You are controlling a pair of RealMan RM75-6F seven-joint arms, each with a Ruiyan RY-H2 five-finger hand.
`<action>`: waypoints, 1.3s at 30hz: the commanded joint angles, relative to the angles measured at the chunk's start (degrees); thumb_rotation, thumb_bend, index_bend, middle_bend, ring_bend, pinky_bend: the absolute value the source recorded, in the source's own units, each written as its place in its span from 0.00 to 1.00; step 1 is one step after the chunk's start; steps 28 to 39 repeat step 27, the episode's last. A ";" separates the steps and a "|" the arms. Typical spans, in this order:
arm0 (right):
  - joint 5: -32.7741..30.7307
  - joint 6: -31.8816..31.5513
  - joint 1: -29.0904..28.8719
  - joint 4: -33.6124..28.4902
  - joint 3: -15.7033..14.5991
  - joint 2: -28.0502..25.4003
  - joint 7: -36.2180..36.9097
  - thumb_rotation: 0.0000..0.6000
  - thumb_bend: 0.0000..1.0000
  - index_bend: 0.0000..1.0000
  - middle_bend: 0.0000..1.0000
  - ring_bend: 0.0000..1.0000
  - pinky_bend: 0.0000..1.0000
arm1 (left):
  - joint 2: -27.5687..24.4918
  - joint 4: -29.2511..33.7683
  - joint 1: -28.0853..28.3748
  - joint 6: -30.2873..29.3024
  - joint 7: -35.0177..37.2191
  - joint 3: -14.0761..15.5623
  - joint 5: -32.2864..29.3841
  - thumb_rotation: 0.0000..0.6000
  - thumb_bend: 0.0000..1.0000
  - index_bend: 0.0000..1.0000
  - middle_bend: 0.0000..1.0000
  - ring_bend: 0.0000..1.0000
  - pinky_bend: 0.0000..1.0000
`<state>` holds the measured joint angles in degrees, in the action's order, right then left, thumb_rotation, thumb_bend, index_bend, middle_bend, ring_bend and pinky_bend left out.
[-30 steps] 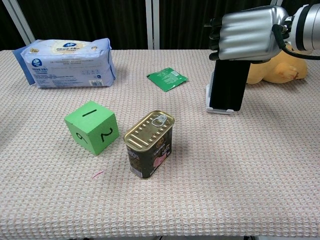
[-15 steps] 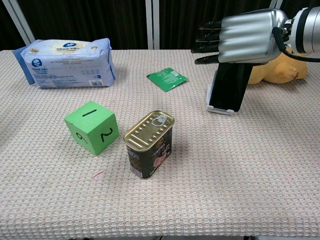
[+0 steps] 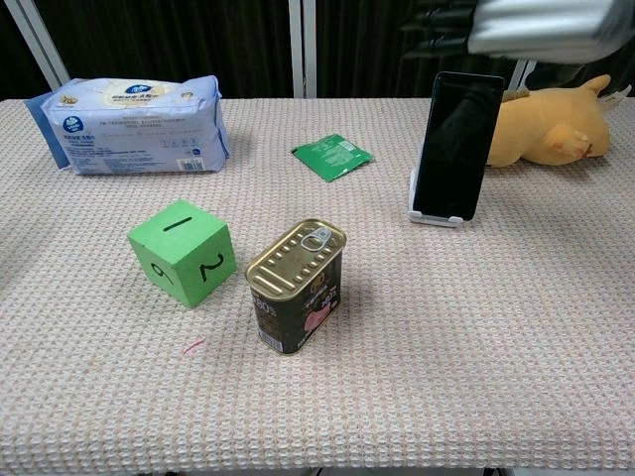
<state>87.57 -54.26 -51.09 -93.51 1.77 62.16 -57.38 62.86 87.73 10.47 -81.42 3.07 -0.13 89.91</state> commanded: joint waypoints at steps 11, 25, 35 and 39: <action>-4.42 -30.88 34.92 -0.52 -8.72 -5.24 41.27 1.00 0.20 0.00 0.00 0.00 0.00 | 1.20 -1.28 -0.82 -2.68 -0.74 0.11 1.71 0.93 0.09 0.06 0.02 0.00 0.17; 2.00 -35.79 46.49 13.40 -12.18 6.80 50.32 1.00 0.20 0.00 0.00 0.00 0.00 | 1.59 -0.78 -2.91 -3.78 -2.49 1.54 1.77 0.93 0.09 0.06 0.02 0.00 0.17; 2.49 -36.06 46.68 13.93 -11.65 7.18 49.41 1.00 0.20 0.00 0.00 0.00 0.00 | 1.59 -0.96 -3.07 -3.89 -2.26 1.64 1.85 0.93 0.09 0.06 0.02 0.00 0.17; 2.49 -36.06 46.68 13.93 -11.65 7.18 49.41 1.00 0.20 0.00 0.00 0.00 0.00 | 1.59 -0.96 -3.07 -3.89 -2.26 1.64 1.85 0.93 0.09 0.06 0.02 0.00 0.17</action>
